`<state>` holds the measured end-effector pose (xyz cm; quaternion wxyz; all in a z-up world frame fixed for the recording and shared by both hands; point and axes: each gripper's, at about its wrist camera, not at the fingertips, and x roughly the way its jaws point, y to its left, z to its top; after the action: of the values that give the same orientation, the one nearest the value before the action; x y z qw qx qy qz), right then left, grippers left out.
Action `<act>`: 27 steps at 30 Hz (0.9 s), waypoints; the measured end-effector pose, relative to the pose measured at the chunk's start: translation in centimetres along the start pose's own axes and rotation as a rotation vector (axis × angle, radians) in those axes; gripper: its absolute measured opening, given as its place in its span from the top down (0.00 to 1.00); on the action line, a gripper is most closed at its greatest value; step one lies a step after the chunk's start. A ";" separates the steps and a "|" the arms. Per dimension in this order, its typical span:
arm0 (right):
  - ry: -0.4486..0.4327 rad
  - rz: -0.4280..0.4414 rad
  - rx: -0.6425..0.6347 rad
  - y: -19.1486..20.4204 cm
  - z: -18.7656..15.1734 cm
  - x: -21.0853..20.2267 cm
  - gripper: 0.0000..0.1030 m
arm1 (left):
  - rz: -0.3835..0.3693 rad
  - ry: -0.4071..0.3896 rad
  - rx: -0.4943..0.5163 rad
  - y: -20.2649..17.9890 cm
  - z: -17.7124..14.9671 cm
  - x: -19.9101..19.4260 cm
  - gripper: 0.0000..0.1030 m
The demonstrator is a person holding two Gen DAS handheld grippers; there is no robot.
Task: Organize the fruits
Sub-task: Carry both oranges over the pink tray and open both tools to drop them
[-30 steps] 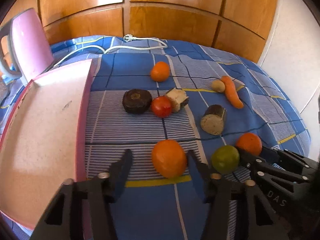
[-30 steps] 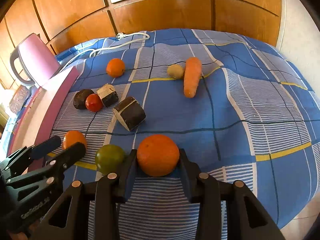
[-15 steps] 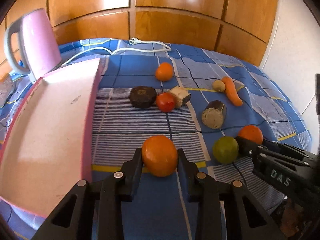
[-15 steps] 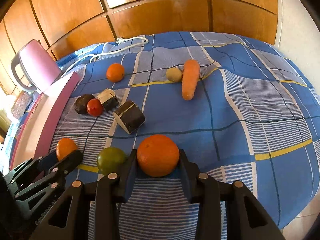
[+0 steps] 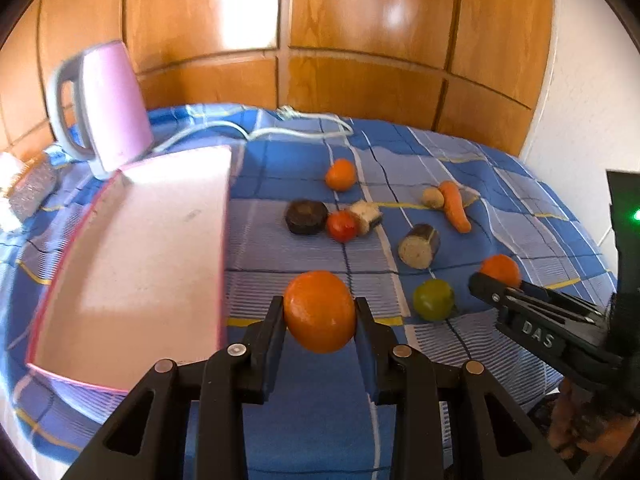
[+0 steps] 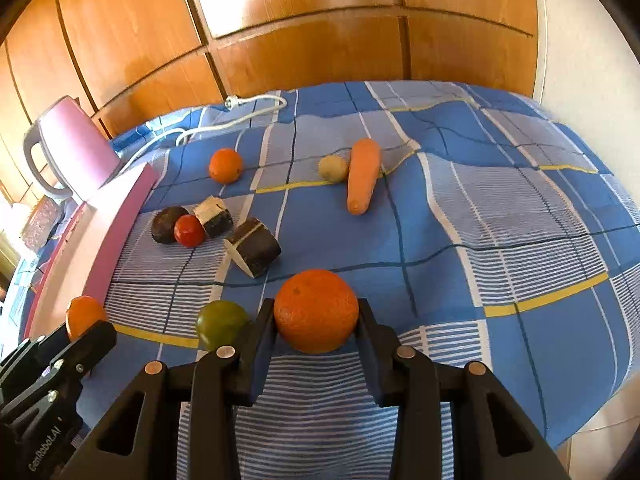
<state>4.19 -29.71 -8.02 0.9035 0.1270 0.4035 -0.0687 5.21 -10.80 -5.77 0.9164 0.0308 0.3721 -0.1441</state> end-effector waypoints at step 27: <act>0.048 0.245 -0.261 13.1 -0.2 -1.2 0.63 | 0.217 -0.069 -0.232 11.9 -0.6 -3.8 0.68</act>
<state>6.21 -17.08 -4.95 0.9040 0.0587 0.4120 0.0980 5.63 1.65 -4.15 0.9362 -0.0402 0.3492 -0.0015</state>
